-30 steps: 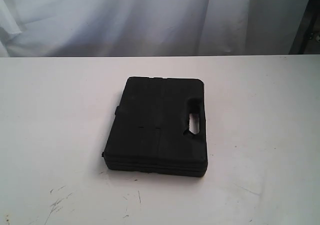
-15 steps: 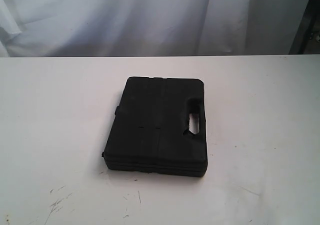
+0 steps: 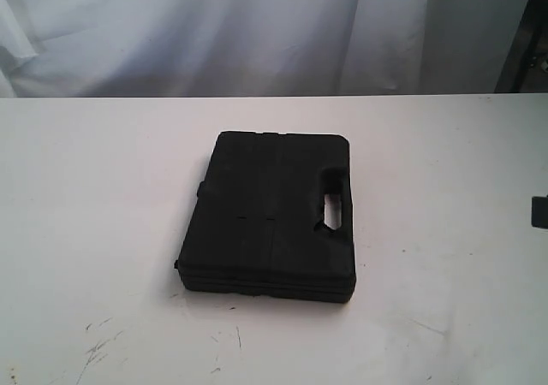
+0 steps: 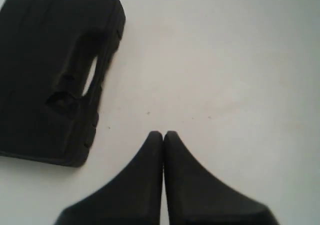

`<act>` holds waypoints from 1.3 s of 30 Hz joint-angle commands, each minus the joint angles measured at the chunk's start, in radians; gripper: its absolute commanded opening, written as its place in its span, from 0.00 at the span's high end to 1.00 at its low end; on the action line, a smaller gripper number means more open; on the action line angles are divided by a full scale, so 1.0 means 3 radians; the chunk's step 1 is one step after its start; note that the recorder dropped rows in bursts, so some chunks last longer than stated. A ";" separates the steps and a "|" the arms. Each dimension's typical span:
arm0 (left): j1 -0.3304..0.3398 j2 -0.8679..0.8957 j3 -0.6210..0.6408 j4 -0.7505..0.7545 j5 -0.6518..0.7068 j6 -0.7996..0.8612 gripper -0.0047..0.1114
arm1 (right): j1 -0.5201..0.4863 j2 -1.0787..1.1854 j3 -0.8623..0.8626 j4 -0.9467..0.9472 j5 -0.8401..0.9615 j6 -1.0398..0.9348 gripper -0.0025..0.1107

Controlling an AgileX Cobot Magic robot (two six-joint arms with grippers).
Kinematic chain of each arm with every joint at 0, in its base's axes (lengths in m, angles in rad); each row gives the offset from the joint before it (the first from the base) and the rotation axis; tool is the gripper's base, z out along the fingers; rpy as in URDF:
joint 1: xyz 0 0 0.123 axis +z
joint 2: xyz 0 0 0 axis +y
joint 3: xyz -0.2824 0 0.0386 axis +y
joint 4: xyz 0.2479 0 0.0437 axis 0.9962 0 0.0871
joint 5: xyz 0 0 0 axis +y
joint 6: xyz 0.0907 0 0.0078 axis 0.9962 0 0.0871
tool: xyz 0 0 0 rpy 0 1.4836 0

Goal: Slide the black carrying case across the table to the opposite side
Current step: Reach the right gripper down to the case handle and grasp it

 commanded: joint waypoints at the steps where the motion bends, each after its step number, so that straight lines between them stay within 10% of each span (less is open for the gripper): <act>1: 0.0007 -0.0014 0.0014 -0.0015 -0.0022 0.0004 0.96 | 0.0008 0.0146 -0.0150 0.0199 -0.0207 -0.0125 0.98; 32: 0.0007 -0.0014 0.0014 -0.0015 -0.0022 0.0004 0.96 | 0.0831 0.3385 -0.2685 0.0011 0.0942 0.0761 0.98; 39: 0.0007 -0.0014 0.0014 -0.0015 -0.0022 0.0004 0.96 | 0.0845 0.3994 -0.3177 -0.0133 0.0966 0.0823 0.64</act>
